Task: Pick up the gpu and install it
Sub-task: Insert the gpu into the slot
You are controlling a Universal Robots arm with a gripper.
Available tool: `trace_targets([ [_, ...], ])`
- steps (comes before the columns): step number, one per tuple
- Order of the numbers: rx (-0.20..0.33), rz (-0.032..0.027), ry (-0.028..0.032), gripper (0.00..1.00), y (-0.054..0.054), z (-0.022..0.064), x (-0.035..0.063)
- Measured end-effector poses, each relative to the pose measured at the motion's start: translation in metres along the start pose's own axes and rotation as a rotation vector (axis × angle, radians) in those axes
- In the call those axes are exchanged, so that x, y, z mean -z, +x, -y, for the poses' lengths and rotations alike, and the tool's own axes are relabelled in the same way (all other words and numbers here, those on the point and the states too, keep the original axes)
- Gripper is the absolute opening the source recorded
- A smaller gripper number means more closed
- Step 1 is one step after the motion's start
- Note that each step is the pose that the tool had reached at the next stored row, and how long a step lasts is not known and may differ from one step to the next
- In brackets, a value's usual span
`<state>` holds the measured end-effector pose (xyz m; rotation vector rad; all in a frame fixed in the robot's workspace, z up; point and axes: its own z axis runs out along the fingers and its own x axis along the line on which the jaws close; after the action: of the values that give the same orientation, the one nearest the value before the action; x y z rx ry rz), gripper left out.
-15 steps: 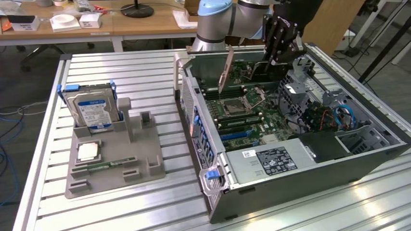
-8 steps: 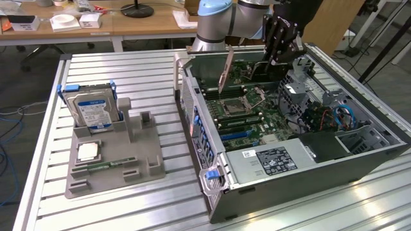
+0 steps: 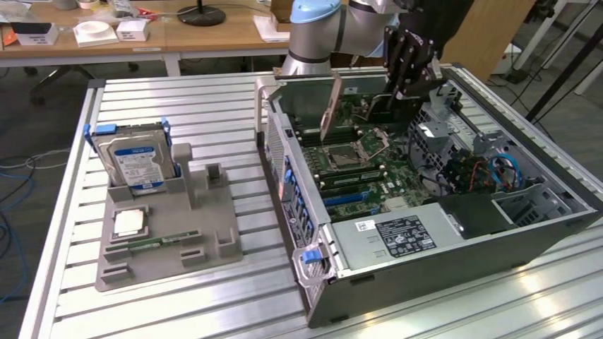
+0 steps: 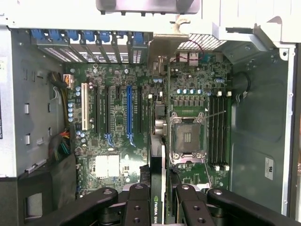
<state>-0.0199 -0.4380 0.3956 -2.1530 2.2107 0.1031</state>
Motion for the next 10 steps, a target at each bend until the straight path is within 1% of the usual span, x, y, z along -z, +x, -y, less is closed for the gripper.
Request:
trace_targets([
  [10, 0.000, -0.0002, 0.0001, 0.26, 0.002, -0.0005, -0.0181],
])
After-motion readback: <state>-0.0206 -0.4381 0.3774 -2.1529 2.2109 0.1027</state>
